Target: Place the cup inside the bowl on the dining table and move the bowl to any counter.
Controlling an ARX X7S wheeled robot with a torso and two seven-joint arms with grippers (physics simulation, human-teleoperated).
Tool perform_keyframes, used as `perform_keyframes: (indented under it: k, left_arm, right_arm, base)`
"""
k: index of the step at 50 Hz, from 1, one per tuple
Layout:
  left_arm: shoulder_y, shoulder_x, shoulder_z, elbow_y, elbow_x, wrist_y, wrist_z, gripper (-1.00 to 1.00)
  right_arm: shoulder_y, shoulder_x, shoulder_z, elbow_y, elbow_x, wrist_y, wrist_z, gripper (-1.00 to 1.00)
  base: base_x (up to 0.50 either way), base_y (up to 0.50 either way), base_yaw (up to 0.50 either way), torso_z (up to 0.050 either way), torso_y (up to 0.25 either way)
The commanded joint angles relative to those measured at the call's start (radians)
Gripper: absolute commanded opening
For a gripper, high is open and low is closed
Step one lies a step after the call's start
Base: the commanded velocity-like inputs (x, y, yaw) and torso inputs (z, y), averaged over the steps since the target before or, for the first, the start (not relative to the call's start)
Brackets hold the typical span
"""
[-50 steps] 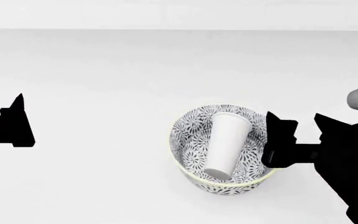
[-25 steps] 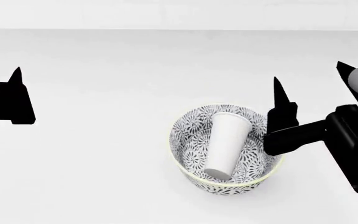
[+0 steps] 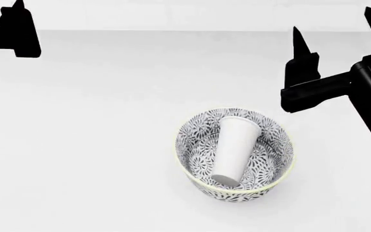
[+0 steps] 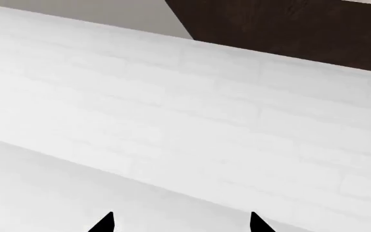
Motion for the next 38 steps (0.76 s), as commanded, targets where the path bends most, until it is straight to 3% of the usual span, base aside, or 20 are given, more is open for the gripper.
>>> perform_keyframes:
  k: [1, 17, 29, 30, 31, 33, 34, 38]
  left_arm:
    - [-0.148, 0.040, 0.062, -0.156, 0.060, 0.053, 0.078, 1.00]
    - [-0.262, 0.160, 0.140, -0.521, 0.185, 0.289, 0.201, 1.00]
    - [-0.275, 0.146, 0.131, -0.481, 0.187, 0.291, 0.180, 1.00]
    - [-0.273, 0.145, 0.131, -0.474, 0.186, 0.287, 0.178, 1.00]
    - [-0.272, 0.140, 0.129, -0.456, 0.181, 0.278, 0.173, 1.00]
    - [-0.262, 0.131, 0.121, -0.417, 0.171, 0.262, 0.158, 1.00]
    - [-0.258, 0.128, 0.118, -0.404, 0.168, 0.258, 0.153, 1.00]
    - [-0.240, 0.114, 0.106, -0.369, 0.154, 0.246, 0.143, 1.00]
  right_arm:
    - [0.011, -0.026, -0.014, 0.033, -0.059, -0.055, -0.015, 1.00]
    - [-0.027, -0.024, 0.018, 0.005, -0.088, -0.134, -0.002, 1.00]
    - [-0.066, -0.016, 0.019, -0.008, -0.150, -0.205, -0.008, 1.00]
    - [0.084, -0.083, -0.046, 0.142, -0.163, -0.081, -0.074, 1.00]
    - [0.234, -0.216, -0.158, 0.292, -0.267, -0.013, -0.212, 1.00]
    - [0.534, -0.235, -0.177, 0.524, -0.295, -0.001, -0.223, 1.00]
    - [0.675, -0.232, -0.179, 0.515, -0.296, 0.010, -0.218, 1.00]
    - [0.692, -0.214, -0.184, 0.467, -0.298, 0.048, -0.195, 1.00]
  base:
    - [0.00, 0.00, 0.00, 0.000, 0.000]
    - [0.00, 0.00, 0.00, 0.000, 0.000]
    - [0.00, 0.00, 0.00, 0.000, 0.000]
    - [0.00, 0.00, 0.00, 0.000, 0.000]
    - [0.00, 0.00, 0.00, 0.000, 0.000]
    - [0.00, 0.00, 0.00, 0.000, 0.000]
    - [0.00, 0.00, 0.00, 0.000, 0.000]
    - [0.00, 0.00, 0.00, 0.000, 0.000]
